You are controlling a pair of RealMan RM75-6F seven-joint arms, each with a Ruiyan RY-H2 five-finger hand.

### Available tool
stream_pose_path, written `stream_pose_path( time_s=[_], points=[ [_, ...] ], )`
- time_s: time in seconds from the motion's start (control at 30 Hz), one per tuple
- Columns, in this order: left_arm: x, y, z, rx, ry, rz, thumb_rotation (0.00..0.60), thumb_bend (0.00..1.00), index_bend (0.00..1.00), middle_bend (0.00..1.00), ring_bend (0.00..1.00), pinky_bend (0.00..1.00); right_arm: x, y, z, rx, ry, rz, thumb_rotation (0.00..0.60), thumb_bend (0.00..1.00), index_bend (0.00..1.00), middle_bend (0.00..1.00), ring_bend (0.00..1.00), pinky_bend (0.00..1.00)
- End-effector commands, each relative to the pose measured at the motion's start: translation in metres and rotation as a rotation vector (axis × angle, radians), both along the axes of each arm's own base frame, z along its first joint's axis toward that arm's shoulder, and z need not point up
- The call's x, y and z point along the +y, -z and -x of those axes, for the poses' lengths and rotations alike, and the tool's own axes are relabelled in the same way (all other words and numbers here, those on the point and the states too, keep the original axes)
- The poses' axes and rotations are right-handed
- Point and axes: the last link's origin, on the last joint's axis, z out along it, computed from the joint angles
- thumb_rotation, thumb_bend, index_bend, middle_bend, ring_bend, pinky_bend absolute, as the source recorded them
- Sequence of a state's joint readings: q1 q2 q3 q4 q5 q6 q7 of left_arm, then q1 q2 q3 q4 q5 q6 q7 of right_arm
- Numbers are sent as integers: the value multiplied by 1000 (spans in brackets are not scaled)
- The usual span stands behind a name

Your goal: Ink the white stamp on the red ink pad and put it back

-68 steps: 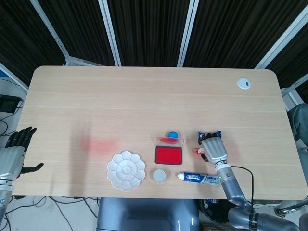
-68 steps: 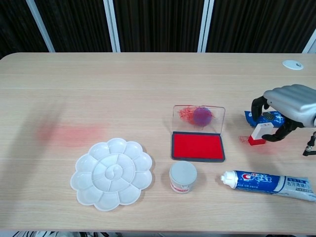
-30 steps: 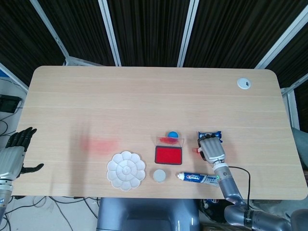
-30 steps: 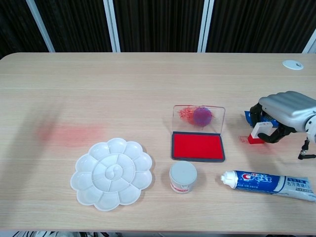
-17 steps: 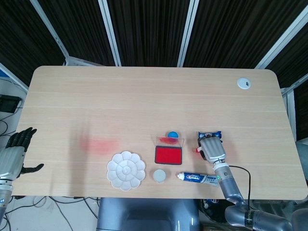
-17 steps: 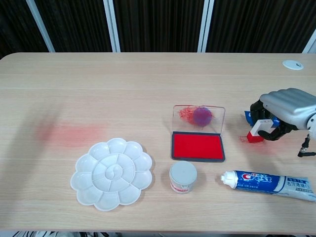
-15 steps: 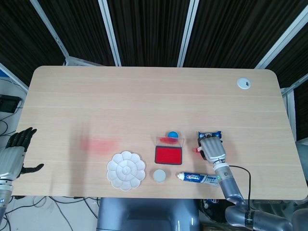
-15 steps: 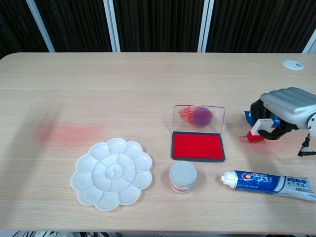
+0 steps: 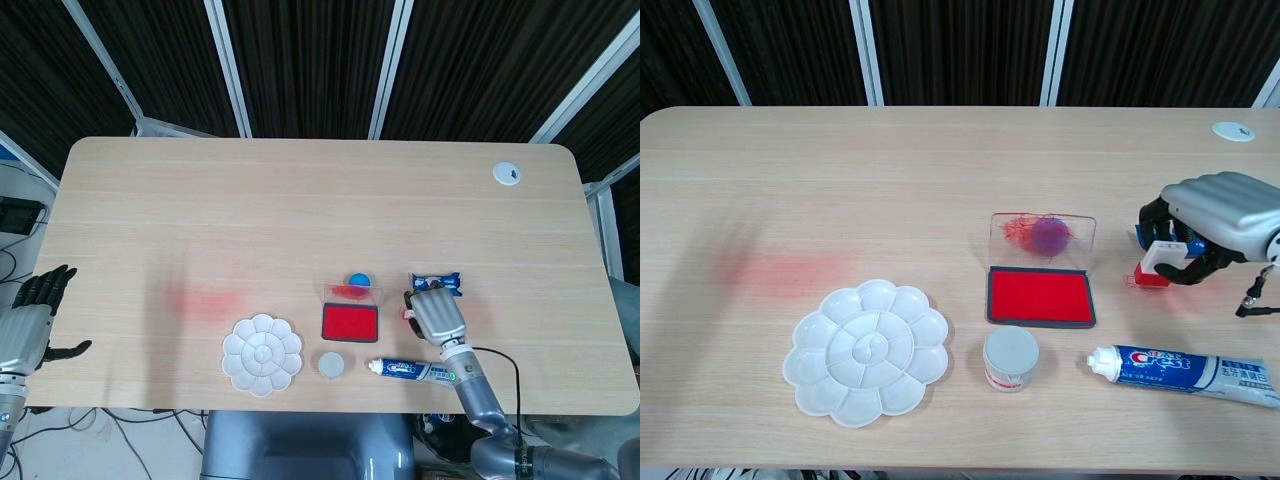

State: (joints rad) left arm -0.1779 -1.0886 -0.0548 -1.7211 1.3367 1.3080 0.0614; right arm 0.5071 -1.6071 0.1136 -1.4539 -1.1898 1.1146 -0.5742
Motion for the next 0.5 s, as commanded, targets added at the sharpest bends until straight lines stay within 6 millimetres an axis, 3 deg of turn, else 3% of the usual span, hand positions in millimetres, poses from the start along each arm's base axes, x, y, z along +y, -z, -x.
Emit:
stream_pose_path(
  time_s=[0.03, 0.3, 0.5],
  points=[
    [0, 0, 0, 0, 1, 1, 600, 30, 0, 0, 0, 0, 4, -1, -16, -20, -16, -25, 600, 596, 728, 595, 491, 457],
    [0, 0, 0, -5, 1, 4, 600, 30, 0, 0, 0, 0, 12, 1, -61, -90, -71, -88, 600, 604, 733, 600, 495, 457],
    [0, -1, 0, -11, -3, 7, 600, 30, 0, 0, 0, 0, 10, 11, -79, -103, -93, -119, 600, 605, 734, 601, 495, 457]
  ],
)
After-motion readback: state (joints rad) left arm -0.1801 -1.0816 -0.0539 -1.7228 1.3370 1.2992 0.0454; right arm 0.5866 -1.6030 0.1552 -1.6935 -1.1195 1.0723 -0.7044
